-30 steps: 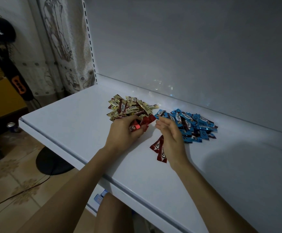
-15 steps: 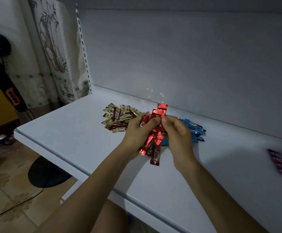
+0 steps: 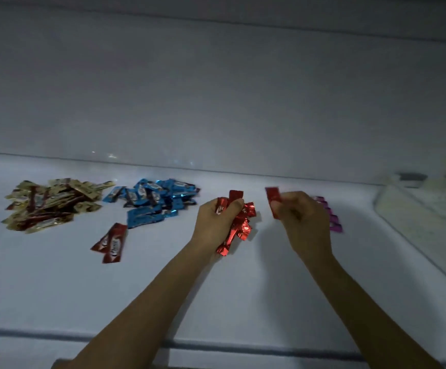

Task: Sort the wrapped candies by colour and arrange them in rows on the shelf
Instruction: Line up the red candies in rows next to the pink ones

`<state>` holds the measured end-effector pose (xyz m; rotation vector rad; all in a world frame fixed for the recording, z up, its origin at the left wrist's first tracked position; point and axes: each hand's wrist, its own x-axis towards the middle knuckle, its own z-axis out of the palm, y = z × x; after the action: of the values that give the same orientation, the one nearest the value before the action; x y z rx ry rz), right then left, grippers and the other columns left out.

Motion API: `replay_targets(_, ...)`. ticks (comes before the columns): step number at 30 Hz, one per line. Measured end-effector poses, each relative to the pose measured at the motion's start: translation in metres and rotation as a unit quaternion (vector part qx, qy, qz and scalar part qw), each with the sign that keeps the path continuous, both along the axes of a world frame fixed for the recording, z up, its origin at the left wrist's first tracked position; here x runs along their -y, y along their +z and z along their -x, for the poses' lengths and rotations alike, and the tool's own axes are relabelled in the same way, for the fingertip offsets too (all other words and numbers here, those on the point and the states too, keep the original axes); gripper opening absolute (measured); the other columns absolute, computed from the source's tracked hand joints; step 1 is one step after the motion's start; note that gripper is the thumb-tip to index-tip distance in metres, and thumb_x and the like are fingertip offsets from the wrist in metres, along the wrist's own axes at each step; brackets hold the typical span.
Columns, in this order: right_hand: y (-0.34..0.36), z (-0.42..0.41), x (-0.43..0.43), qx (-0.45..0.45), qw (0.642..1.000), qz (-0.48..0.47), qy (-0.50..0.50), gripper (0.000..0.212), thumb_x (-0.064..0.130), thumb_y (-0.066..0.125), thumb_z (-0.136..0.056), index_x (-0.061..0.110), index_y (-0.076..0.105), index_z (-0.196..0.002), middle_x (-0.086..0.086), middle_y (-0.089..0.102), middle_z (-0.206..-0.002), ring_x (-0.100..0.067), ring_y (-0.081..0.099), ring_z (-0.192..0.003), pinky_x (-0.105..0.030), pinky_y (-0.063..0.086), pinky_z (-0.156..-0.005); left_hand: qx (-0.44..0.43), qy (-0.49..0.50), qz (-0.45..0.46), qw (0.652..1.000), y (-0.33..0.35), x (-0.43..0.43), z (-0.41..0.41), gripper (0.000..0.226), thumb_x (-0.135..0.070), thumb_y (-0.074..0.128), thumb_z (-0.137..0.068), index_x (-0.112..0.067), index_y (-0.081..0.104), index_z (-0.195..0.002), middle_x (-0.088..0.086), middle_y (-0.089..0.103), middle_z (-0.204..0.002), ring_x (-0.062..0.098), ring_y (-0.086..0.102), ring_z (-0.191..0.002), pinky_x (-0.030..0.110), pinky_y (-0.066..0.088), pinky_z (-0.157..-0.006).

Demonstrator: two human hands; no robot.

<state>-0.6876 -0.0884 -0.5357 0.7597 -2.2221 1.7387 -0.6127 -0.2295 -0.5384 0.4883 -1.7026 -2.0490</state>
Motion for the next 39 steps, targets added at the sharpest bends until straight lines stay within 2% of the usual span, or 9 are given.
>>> replay_targets(3,-0.032,0.005,-0.030,-0.167,0.961,-0.216,-0.038,0.009,0.022,0.074,-0.081,0.027,0.074,-0.089,0.010,0.065,-0.083,-0.009,0.059,-0.078,-0.018,0.042,-0.064,0.004,0.028,-0.012,1.000,-0.014,-0.009,0.009,0.012,-0.014,0.064,-0.090,-0.004,0.068,-0.085,0.014,0.071,-0.074,0.021,0.063,-0.054,0.029,0.051,-0.054)
replay_targets(6,-0.049,-0.006,-0.042,-0.209,0.917,-0.339,-0.001,0.018,0.021,0.063,-0.085,0.023,0.074,-0.098,0.003,0.064,-0.085,-0.017,0.059,-0.075,-0.022,0.044,-0.059,-0.002,0.046,-0.005,0.999,-0.022,-0.005,0.011,0.012,-0.016,0.064,-0.090,-0.008,0.068,-0.082,0.013,0.070,-0.072,0.021,0.062,-0.055,0.034,0.053,-0.062)
replay_targets(10,-0.052,-0.018,-0.049,-0.172,0.939,-0.296,0.033,0.033,0.015,0.048,-0.083,0.016,0.067,-0.110,0.002,0.067,-0.100,-0.016,0.061,-0.084,-0.030,0.053,-0.072,-0.017,0.052,-0.014,0.998,-0.023,-0.004,0.010,0.011,-0.015,0.063,-0.091,-0.012,0.069,-0.081,0.008,0.071,-0.072,0.020,0.063,-0.057,0.038,0.054,-0.070)
replay_targets(14,-0.051,-0.020,-0.052,-0.148,0.959,-0.239,-0.034,0.025,0.012,0.045,-0.080,0.015,0.063,-0.098,0.000,0.063,-0.092,-0.017,0.060,-0.078,-0.032,0.053,-0.068,-0.021,0.055,-0.030,0.998,-0.023,-0.005,0.011,0.009,-0.016,0.063,-0.090,-0.012,0.068,-0.084,0.005,0.071,-0.072,0.019,0.064,-0.058,0.040,0.055,-0.072)
replay_targets(20,-0.042,-0.020,-0.026,-0.244,0.901,-0.359,0.018,0.031,0.019,0.051,-0.084,0.016,0.064,-0.113,-0.001,0.068,-0.102,-0.021,0.061,-0.090,-0.034,0.048,-0.071,-0.023,0.071,-0.040,0.996,-0.023,-0.004,0.013,0.007,-0.019,0.063,-0.091,-0.014,0.066,-0.086,0.001,0.072,-0.073,0.020,0.067,-0.069,0.041,0.056,-0.079)
replay_targets(25,-0.042,0.005,0.030,-0.210,0.887,-0.406,0.070,0.046,0.032,0.032,-0.092,0.008,0.060,-0.119,-0.009,0.065,-0.108,-0.029,0.060,-0.097,-0.033,0.044,-0.079,-0.073,0.147,-0.059,0.985,-0.018,0.005,0.008,0.009,-0.014,0.059,-0.093,-0.009,0.064,-0.087,-0.005,0.068,-0.065,0.007,0.066,-0.058,0.020,0.053,-0.054)
replay_targets(29,-0.046,0.054,0.072,-0.141,0.860,-0.489,0.042,0.046,0.031,0.036,-0.097,0.004,0.043,-0.135,-0.015,0.049,-0.133,-0.031,0.044,-0.122,-0.039,0.037,-0.104,-0.076,0.166,-0.082,0.980,-0.019,0.013,0.006,0.009,-0.015,0.059,-0.093,-0.007,0.063,-0.095,0.000,0.068,-0.070,0.005,0.064,-0.054,0.018,0.052,-0.050)
replay_targets(34,-0.043,0.081,0.096,-0.093,0.865,-0.492,0.031,0.051,0.033,0.038,-0.098,0.003,0.036,-0.138,-0.017,0.041,-0.142,-0.032,0.034,-0.132,-0.042,0.029,-0.112,-0.071,0.153,-0.017,0.986,-0.022,0.013,0.009,0.016,-0.015,0.059,-0.093,-0.013,0.060,-0.078,-0.010,0.063,-0.055,0.004,0.061,-0.051,0.018,0.050,-0.050)
replay_targets(39,-0.060,0.080,0.083,-0.186,0.880,-0.437,-0.011,0.041,0.024,0.044,-0.098,0.005,0.048,-0.133,-0.017,0.039,-0.145,-0.031,0.032,-0.137,-0.041,0.022,-0.113,-0.054,0.147,-0.009,0.988,-0.024,0.013,0.011,0.008,-0.020,0.061,-0.092,-0.016,0.063,-0.086,-0.003,0.068,-0.069,0.009,0.065,-0.057,0.022,0.052,-0.055)
